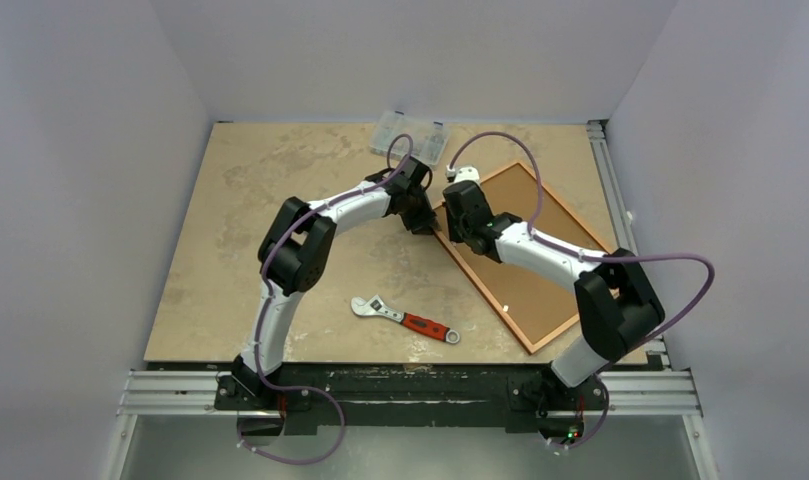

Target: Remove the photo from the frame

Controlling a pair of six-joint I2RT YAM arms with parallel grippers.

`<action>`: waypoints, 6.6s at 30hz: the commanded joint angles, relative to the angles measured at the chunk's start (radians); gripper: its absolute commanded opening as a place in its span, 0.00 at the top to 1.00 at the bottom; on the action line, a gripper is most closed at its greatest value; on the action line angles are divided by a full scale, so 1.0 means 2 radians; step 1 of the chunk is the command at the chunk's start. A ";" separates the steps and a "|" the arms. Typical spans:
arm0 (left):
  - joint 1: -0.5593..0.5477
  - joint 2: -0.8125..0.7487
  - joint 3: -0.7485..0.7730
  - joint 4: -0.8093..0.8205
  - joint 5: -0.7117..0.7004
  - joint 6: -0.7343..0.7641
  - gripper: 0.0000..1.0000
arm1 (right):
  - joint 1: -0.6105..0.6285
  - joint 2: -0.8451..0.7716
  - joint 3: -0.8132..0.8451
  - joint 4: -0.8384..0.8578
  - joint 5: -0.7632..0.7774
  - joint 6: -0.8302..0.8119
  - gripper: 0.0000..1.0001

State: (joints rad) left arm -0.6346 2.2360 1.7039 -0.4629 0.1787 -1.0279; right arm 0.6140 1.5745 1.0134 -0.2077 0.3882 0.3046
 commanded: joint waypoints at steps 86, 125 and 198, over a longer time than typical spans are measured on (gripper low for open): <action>0.002 0.011 0.004 -0.040 0.046 0.023 1.00 | 0.000 0.029 0.032 -0.097 -0.038 -0.033 1.00; 0.001 -0.047 -0.055 0.071 0.123 0.040 0.50 | 0.003 -0.261 -0.096 -0.182 0.041 0.070 1.00; -0.043 0.014 0.010 -0.075 0.040 0.117 1.00 | 0.031 -0.264 -0.123 -0.143 -0.008 0.091 1.00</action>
State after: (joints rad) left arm -0.7753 2.2276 1.7042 -0.6121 0.2695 -0.9428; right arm 0.6621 1.0019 0.6949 -0.5720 0.4061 0.4919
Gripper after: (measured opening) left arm 0.135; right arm 0.174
